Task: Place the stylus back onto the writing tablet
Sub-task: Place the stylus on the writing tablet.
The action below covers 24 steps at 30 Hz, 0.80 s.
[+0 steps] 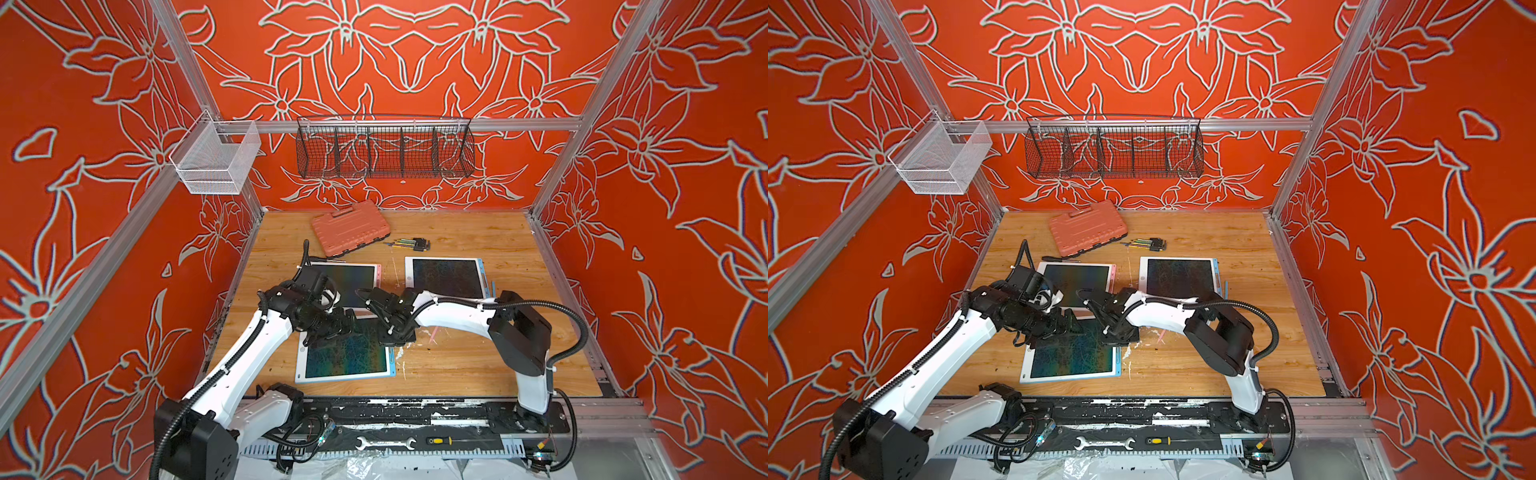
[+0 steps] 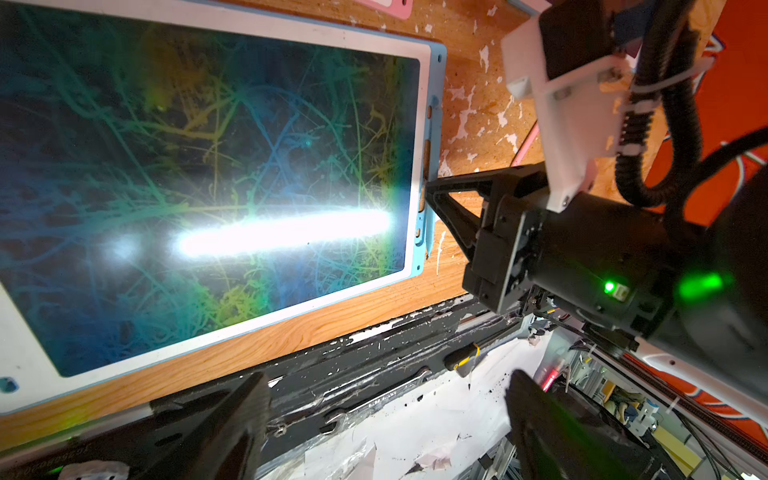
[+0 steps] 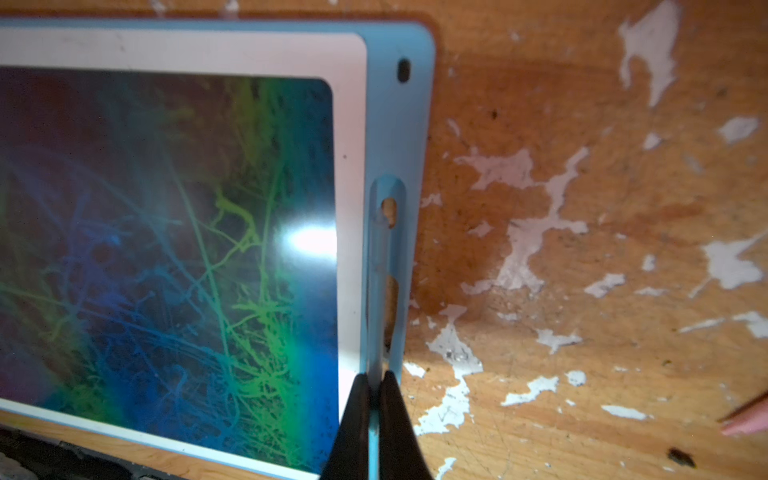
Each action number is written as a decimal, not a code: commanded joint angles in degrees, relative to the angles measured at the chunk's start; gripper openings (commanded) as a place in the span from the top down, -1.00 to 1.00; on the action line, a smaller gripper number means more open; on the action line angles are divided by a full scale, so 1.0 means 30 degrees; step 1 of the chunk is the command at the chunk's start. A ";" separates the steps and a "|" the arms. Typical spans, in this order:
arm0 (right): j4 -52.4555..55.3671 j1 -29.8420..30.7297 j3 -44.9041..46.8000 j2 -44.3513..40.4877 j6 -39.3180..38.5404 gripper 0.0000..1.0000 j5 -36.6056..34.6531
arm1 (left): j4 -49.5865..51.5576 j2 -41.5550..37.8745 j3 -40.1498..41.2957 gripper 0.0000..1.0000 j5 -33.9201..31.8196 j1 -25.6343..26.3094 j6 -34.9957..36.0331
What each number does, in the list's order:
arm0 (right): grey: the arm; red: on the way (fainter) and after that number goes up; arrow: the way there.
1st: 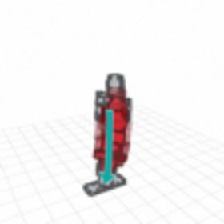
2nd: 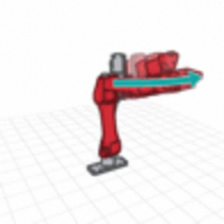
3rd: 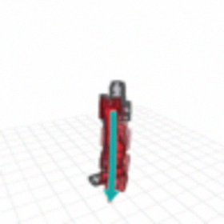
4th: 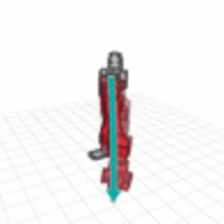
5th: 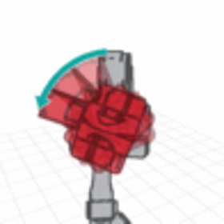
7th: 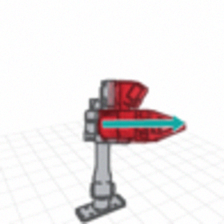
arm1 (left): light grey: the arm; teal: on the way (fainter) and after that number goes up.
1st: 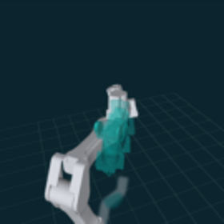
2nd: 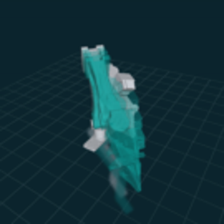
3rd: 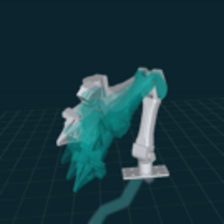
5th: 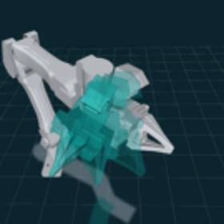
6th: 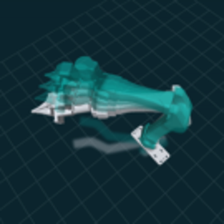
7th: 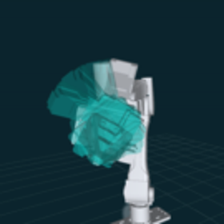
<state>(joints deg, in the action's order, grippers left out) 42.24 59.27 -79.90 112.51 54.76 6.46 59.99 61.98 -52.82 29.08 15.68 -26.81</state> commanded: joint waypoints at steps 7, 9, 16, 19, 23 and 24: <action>0.0918 0.0113 -0.0582 0.0671 0.0537 1.00 -0.0629 | 0.0425 -0.0148 0.0086 -0.74 0.0033 -0.0174 0.0227; 0.0947 0.0113 -0.0598 0.0729 0.0567 1.00 -0.0628 | 0.0426 -0.0121 0.0069 -0.75 0.0033 -0.0159 0.0233; 0.0909 0.0132 -0.0515 0.0817 0.0641 1.00 -0.0574 | 0.0446 -0.0092 0.0112 -0.75 0.0090 -0.0159 0.0247; 0.0933 0.0112 -0.0525 0.0817 0.0644 0.98 -0.0625 | 0.0439 -0.0092 0.0105 -0.75 0.0121 -0.0159 0.0240; 0.0921 0.0119 -0.0552 0.0845 0.0650 0.91 -0.0628 | 0.0425 -0.0092 0.0111 -0.75 0.0121 -0.0159 0.0253; 0.0905 0.0109 -0.0554 0.0861 0.0662 0.89 -0.0607 | 0.0429 -0.0092 0.0105 -0.75 0.0139 -0.0159 0.0260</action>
<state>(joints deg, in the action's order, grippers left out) 43.22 59.27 -80.64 113.67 55.20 6.24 59.99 62.00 -52.82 29.08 15.68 -26.81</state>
